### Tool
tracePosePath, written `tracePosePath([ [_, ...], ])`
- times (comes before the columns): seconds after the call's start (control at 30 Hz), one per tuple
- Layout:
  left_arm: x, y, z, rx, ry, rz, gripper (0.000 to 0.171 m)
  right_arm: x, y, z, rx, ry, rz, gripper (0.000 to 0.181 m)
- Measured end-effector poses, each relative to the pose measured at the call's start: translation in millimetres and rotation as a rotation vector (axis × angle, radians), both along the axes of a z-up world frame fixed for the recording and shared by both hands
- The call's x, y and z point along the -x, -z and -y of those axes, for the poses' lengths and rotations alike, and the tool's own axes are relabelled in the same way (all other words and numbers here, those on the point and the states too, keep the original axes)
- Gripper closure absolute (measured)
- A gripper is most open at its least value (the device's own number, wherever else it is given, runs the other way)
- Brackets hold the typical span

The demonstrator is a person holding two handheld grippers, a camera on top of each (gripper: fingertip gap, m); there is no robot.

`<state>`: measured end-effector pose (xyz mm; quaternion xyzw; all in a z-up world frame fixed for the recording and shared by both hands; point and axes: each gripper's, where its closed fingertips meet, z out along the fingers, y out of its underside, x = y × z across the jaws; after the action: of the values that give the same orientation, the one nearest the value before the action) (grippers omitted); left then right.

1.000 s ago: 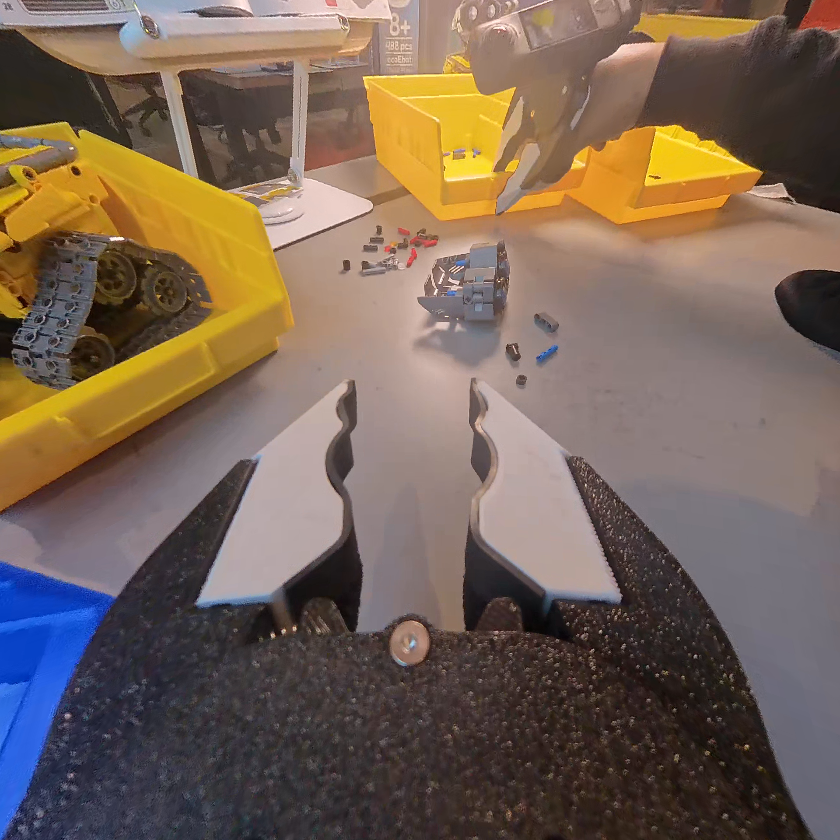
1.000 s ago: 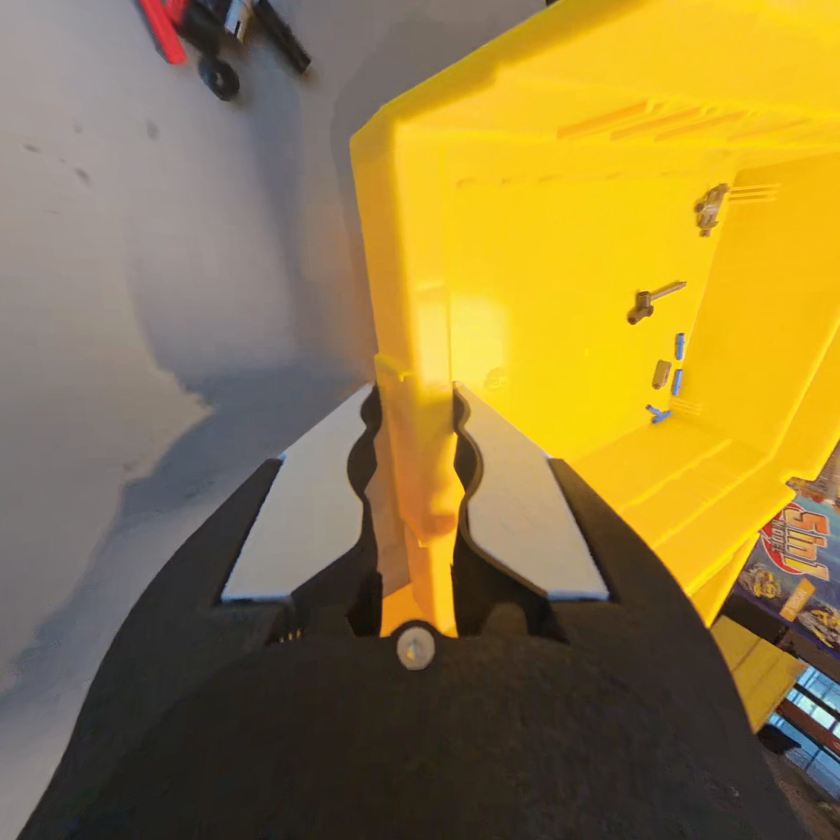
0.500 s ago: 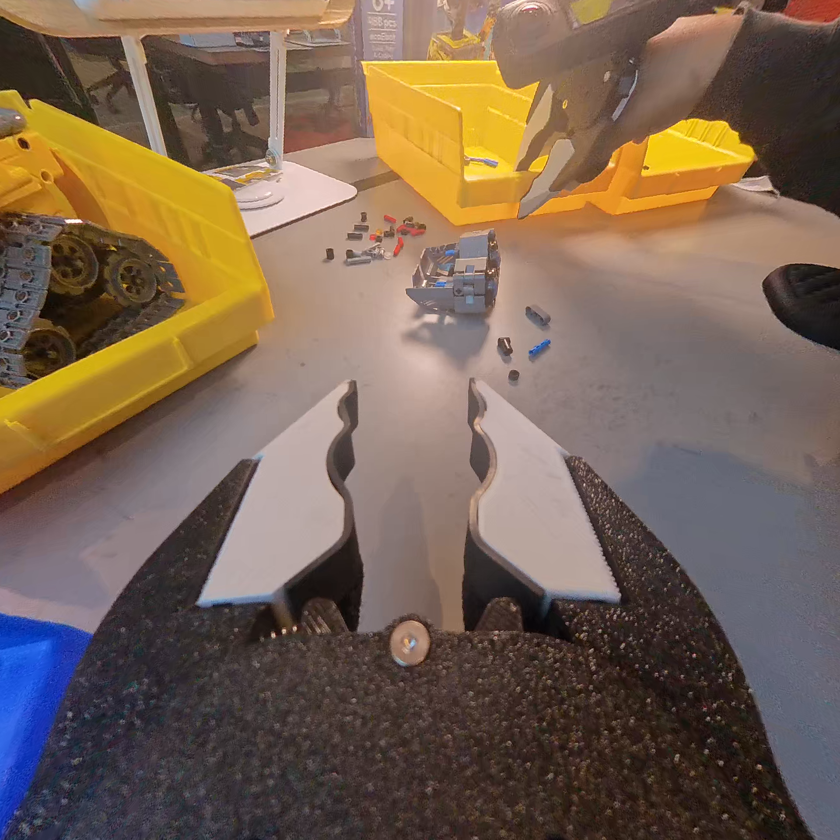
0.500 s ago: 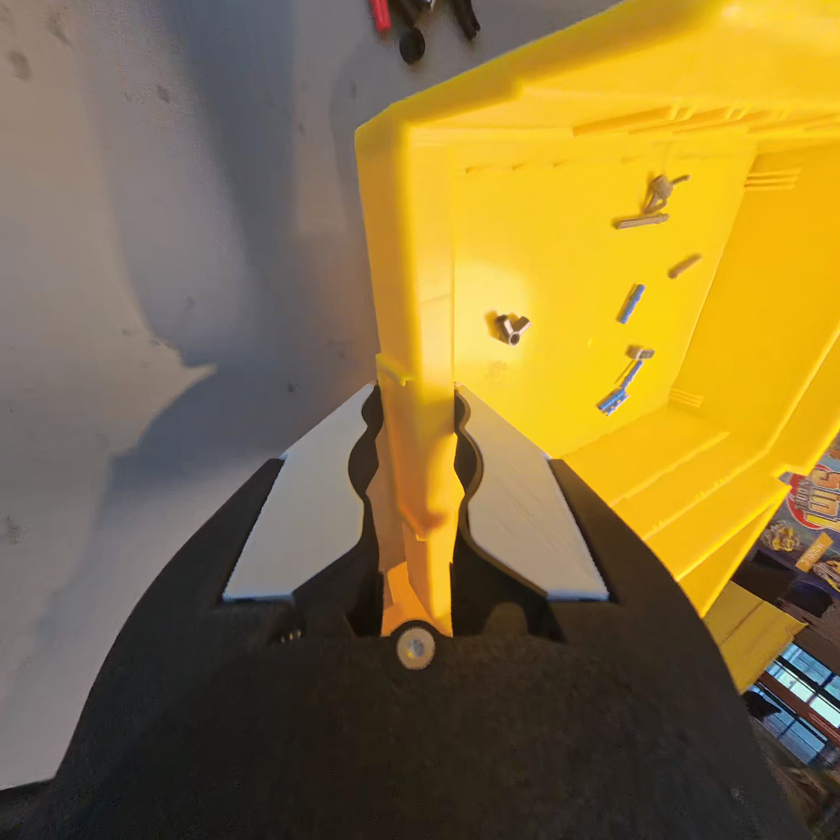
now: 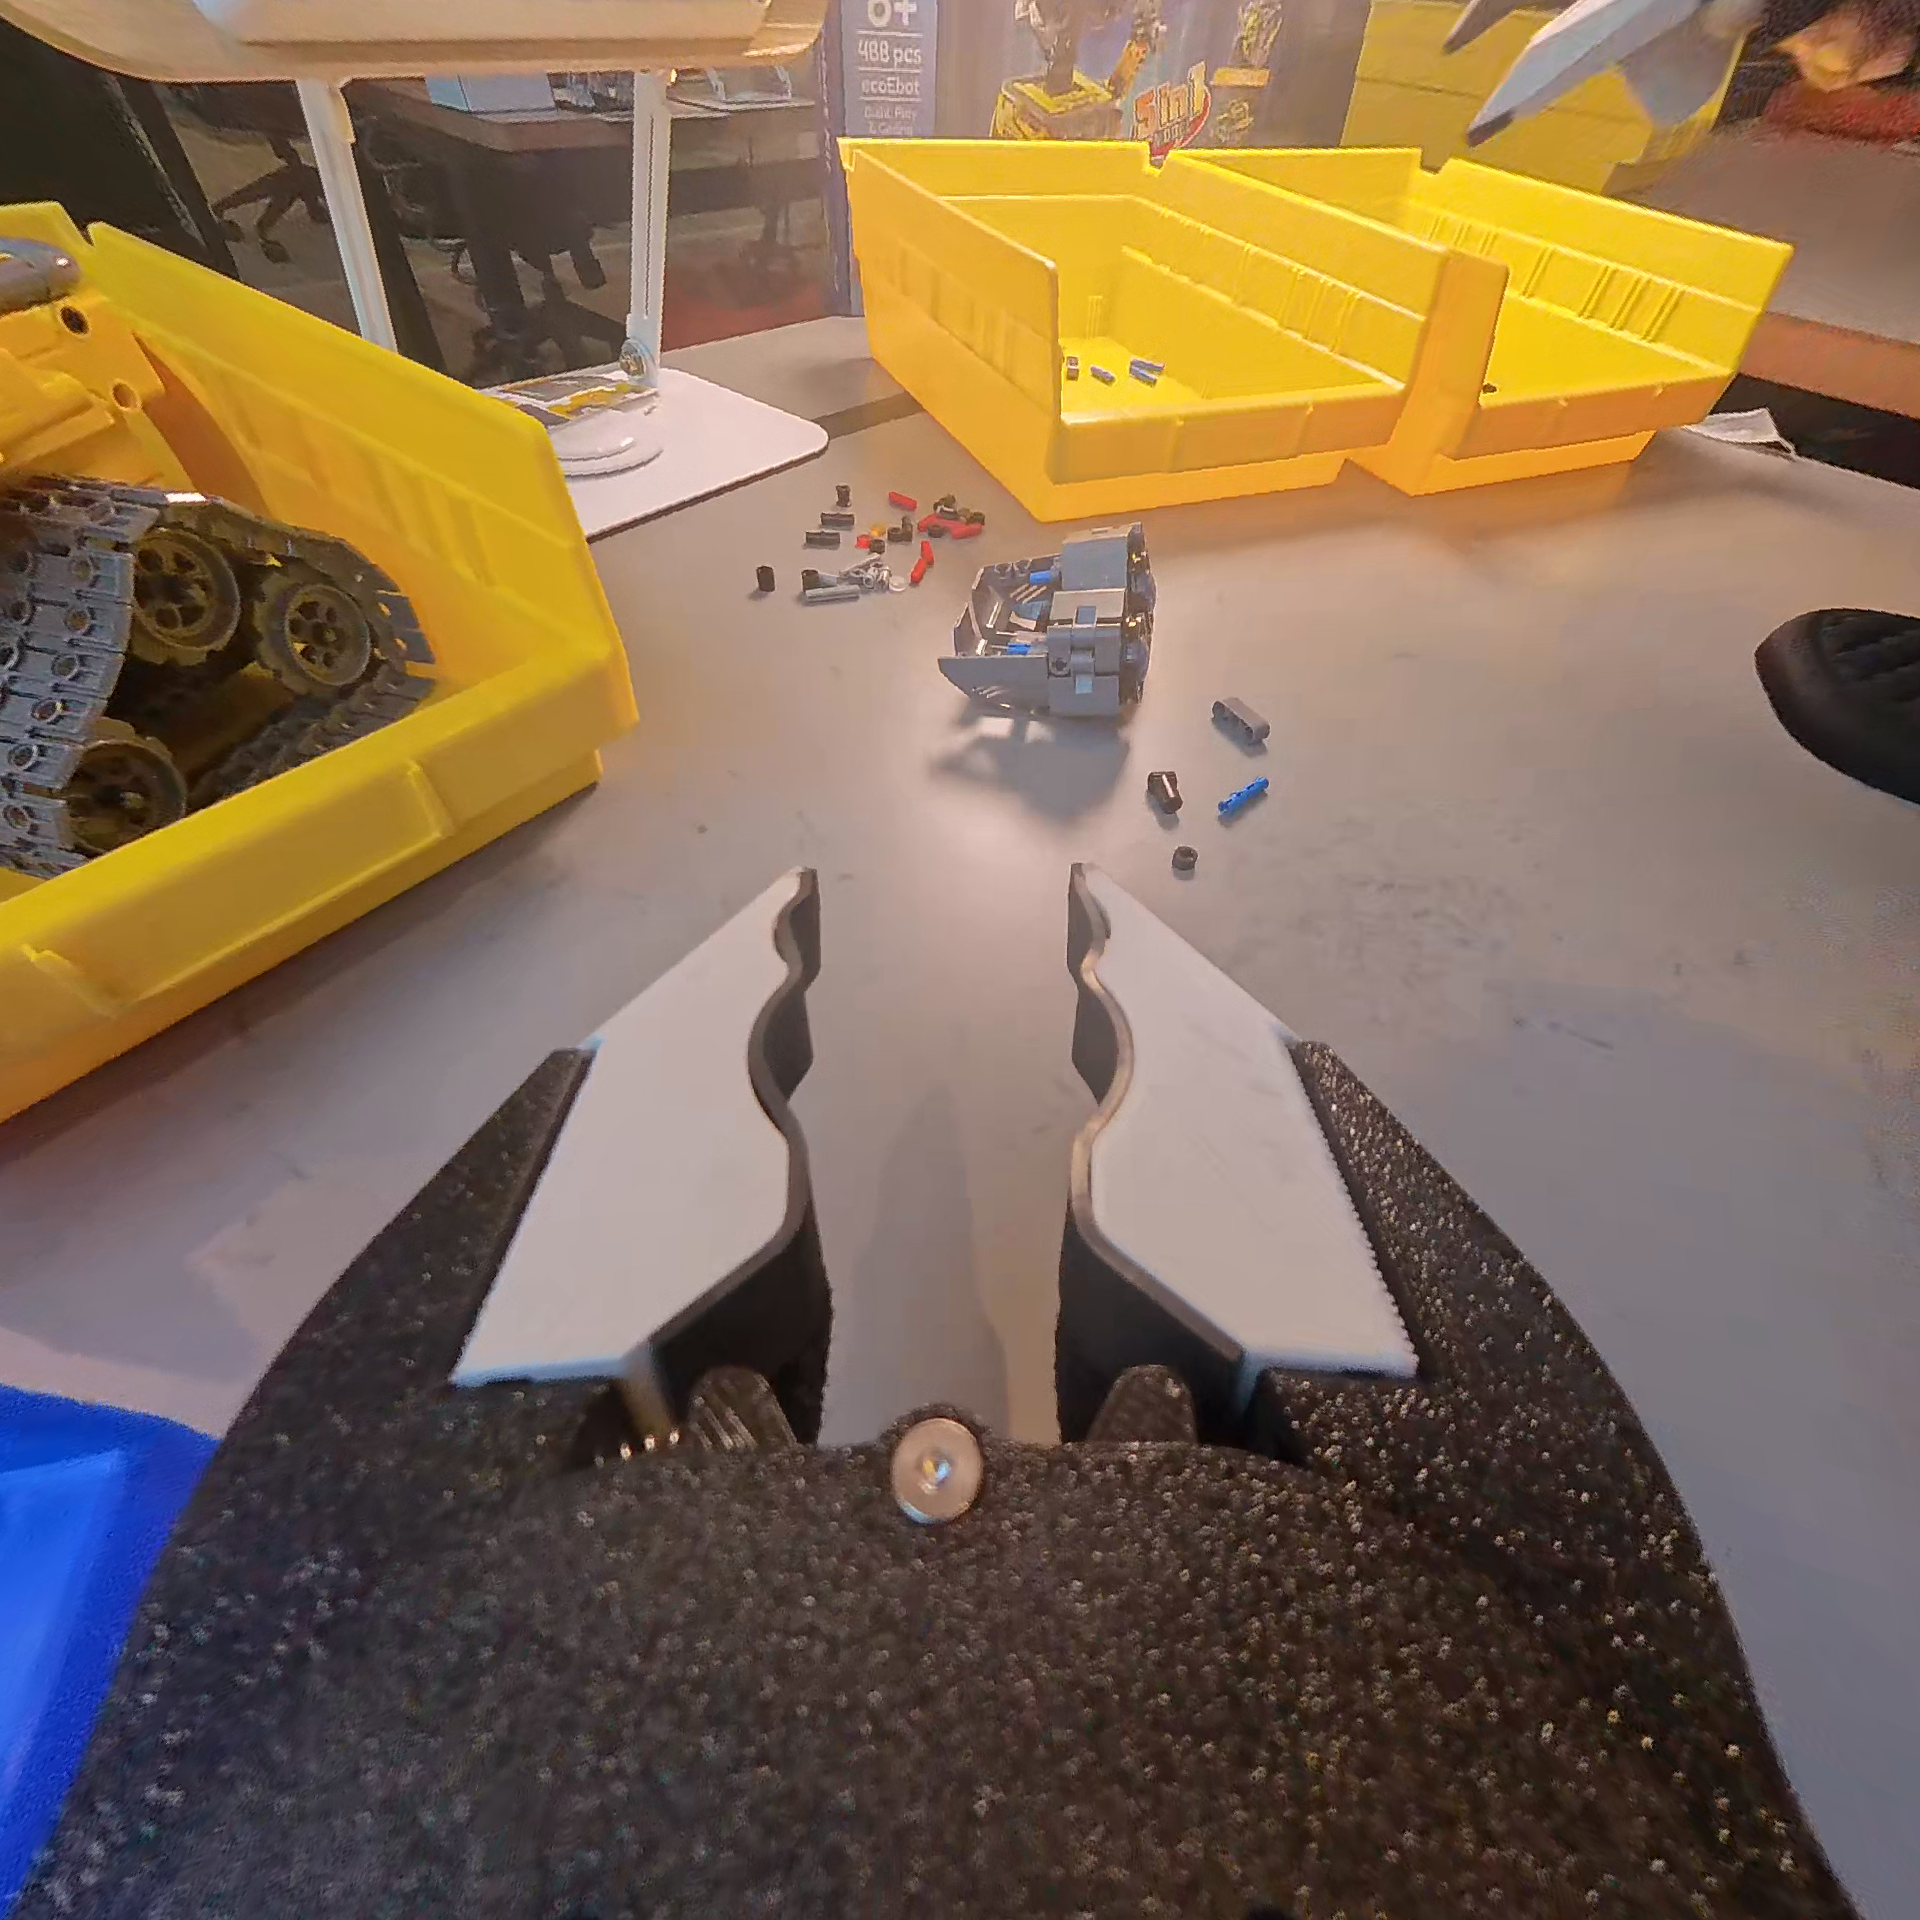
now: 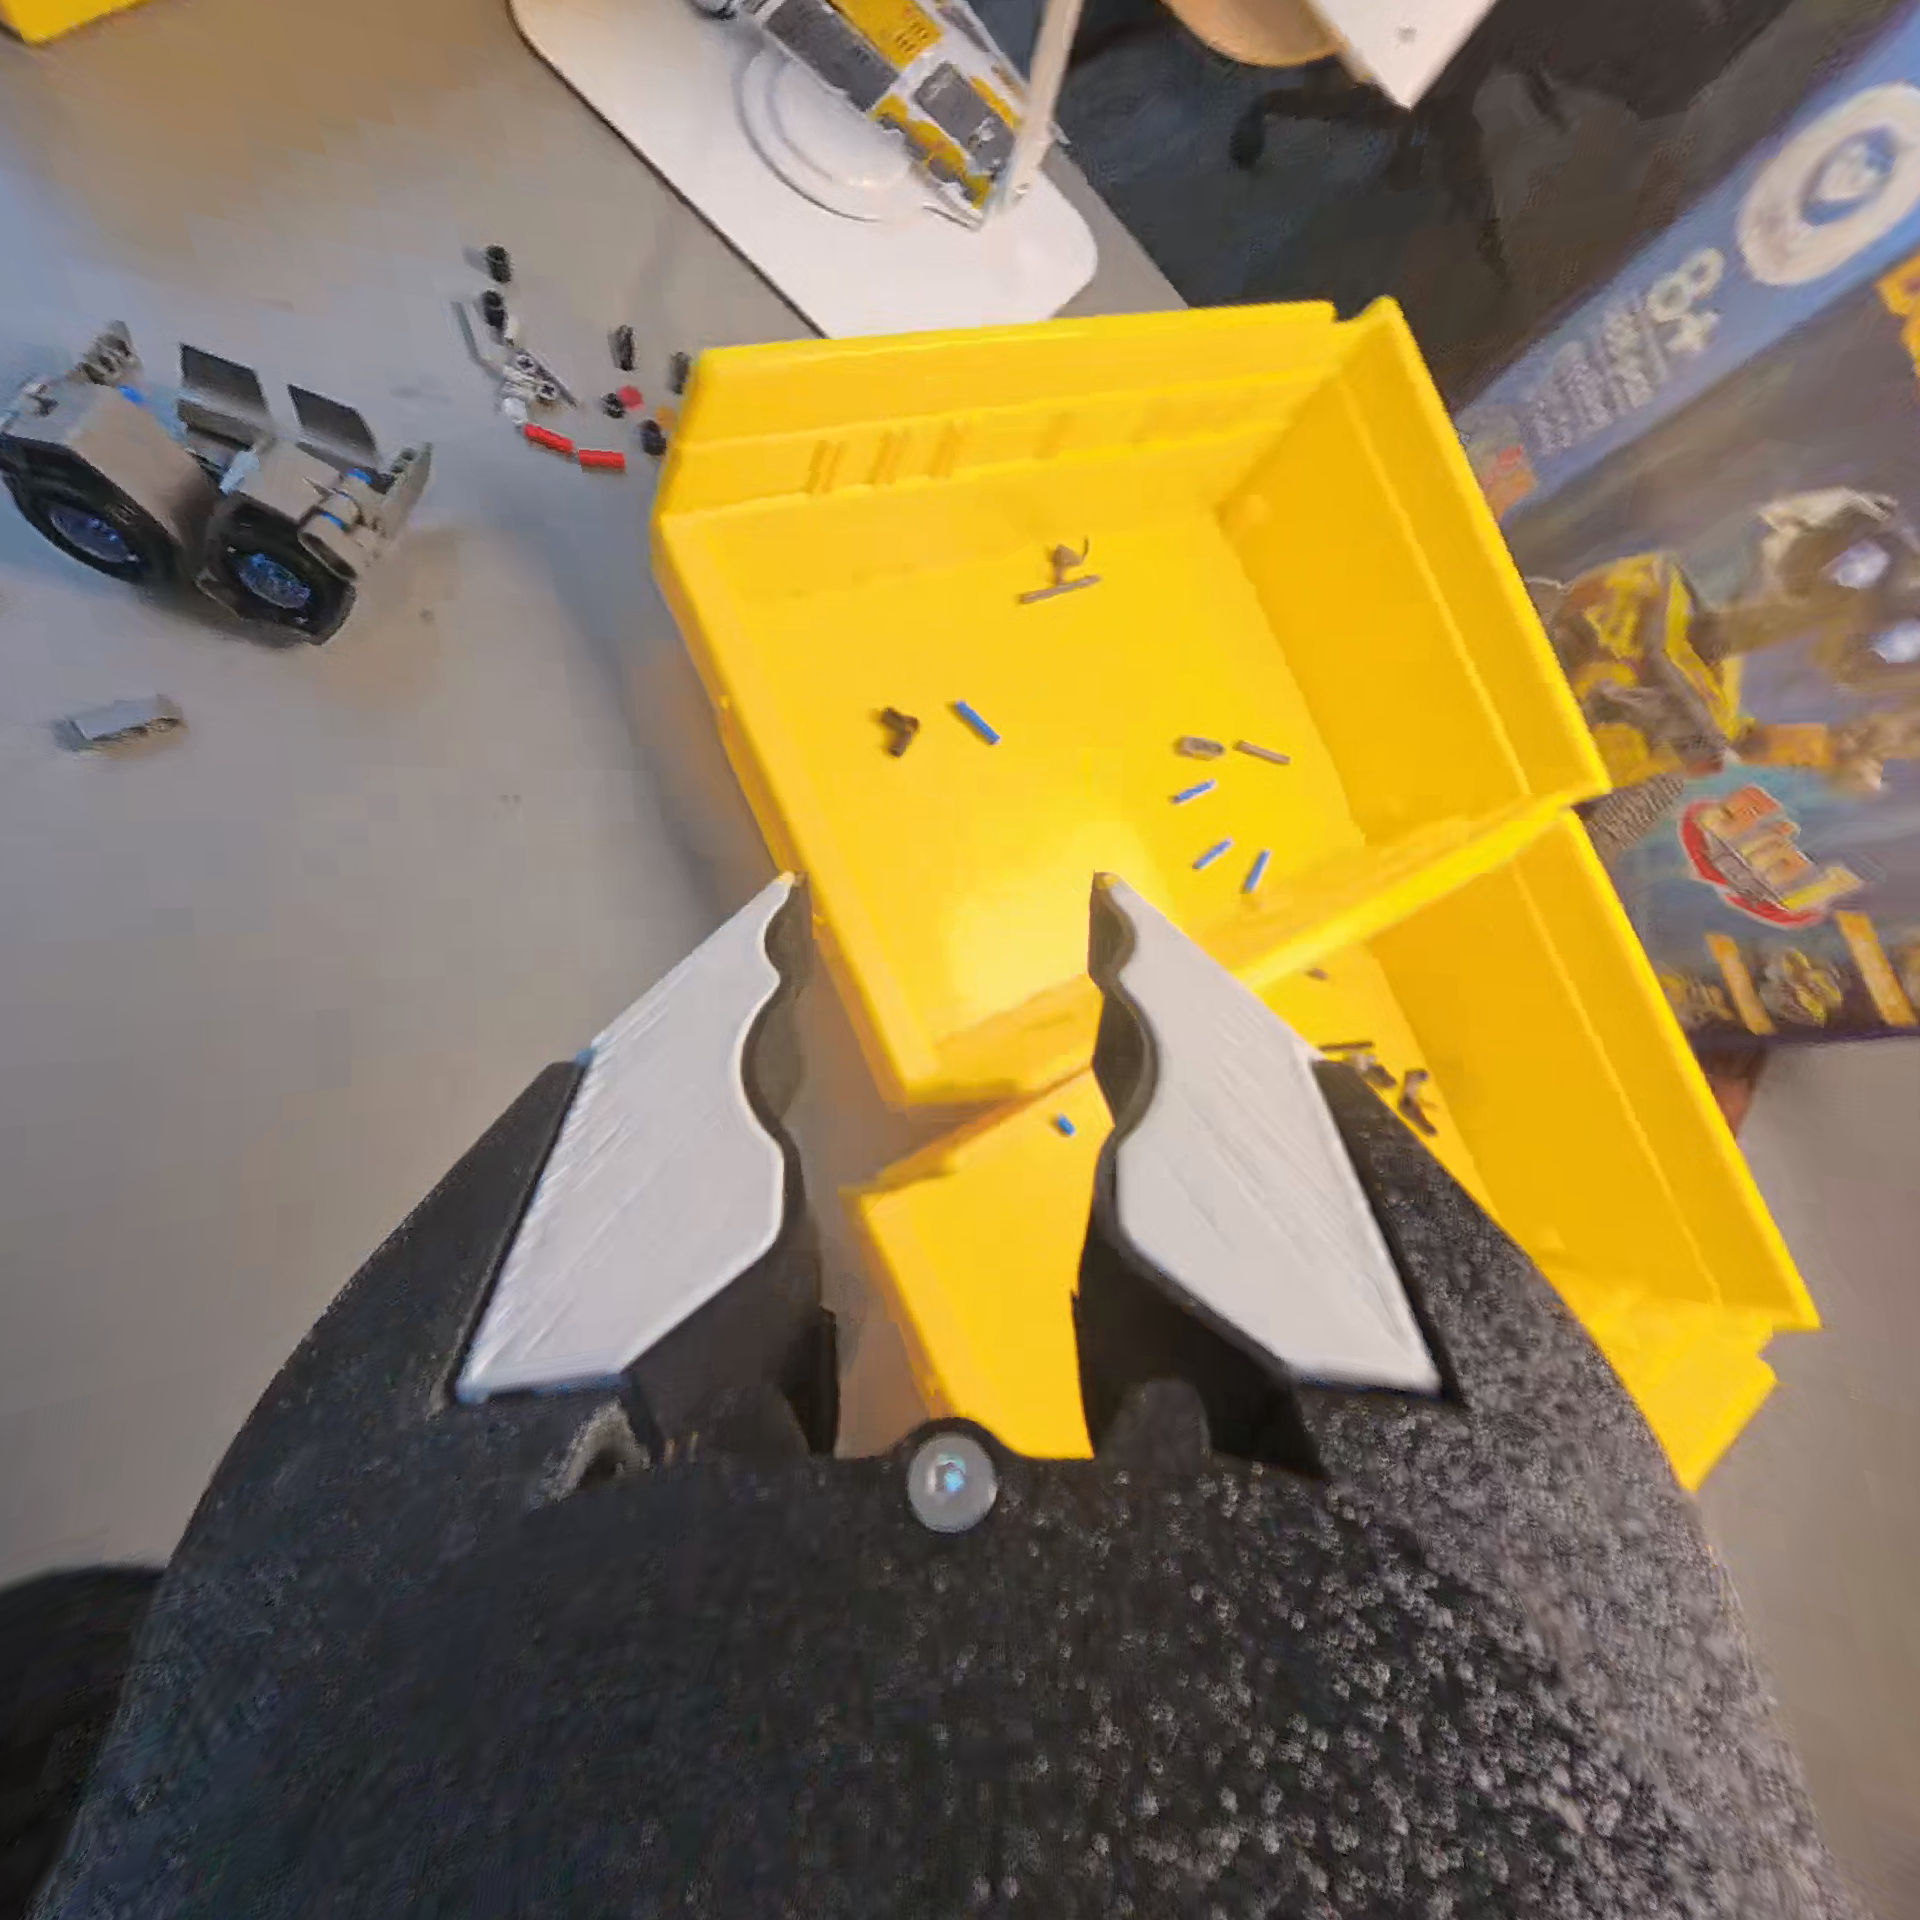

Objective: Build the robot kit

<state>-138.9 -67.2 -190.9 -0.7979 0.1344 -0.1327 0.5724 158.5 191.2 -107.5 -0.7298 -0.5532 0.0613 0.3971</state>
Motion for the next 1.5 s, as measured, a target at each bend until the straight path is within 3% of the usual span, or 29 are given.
tracePosePath([
  [0.1,-1,0,0,0.002,0.002,-0.004,0.124,-56,3,0,0.061,-0.001,-0.003,0.118],
  [0.3,2,2,-2,0.011,-0.009,0.002,0.124,-112,86,19,0.155,-0.074,0.231,0.109],
  [0.37,2,2,-3,0.015,-0.013,0.005,0.124,-129,113,9,0.132,-0.063,0.352,0.117],
  [0.43,3,3,-3,0.02,-0.016,0.007,0.124,-138,135,2,0.135,-0.077,0.421,0.15],
  [0.47,3,3,-3,0.022,-0.017,0.009,0.124,-138,140,4,0.152,-0.095,0.42,0.155],
  [0.57,4,2,-3,0.015,-0.021,0.01,0.124,-145,129,22,0.2,-0.125,0.46,0.156],
  [0.7,6,3,-5,0.024,-0.028,0.018,0.124,-137,89,74,0.269,-0.177,0.44,0.157],
  [0.77,6,2,-7,0.023,-0.025,0.029,0.125,-136,83,60,0.217,-0.138,0.411,0.156],
  [0.83,6,2,-8,0.023,-0.019,0.039,0.125,-151,98,35,0.148,-0.104,0.502,0.154],
  [0.97,3,1,-4,0.013,-0.022,0.016,0.125,-134,116,48,0.118,-0.223,0.502,0.156],
  [1.2,4,5,-6,0.033,-0.034,0.009,0.125,-142,137,42,0.024,-0.182,0.544,0.156],
  [1.4,5,6,-10,0.038,-0.054,0.0,0.125,-138,128,23,-0.19,-0.099,0.449,0.146],
  [1.5,6,6,-11,0.037,-0.065,-0.002,0.125,-138,111,26,-0.156,-0.005,0.2,0.128],
])
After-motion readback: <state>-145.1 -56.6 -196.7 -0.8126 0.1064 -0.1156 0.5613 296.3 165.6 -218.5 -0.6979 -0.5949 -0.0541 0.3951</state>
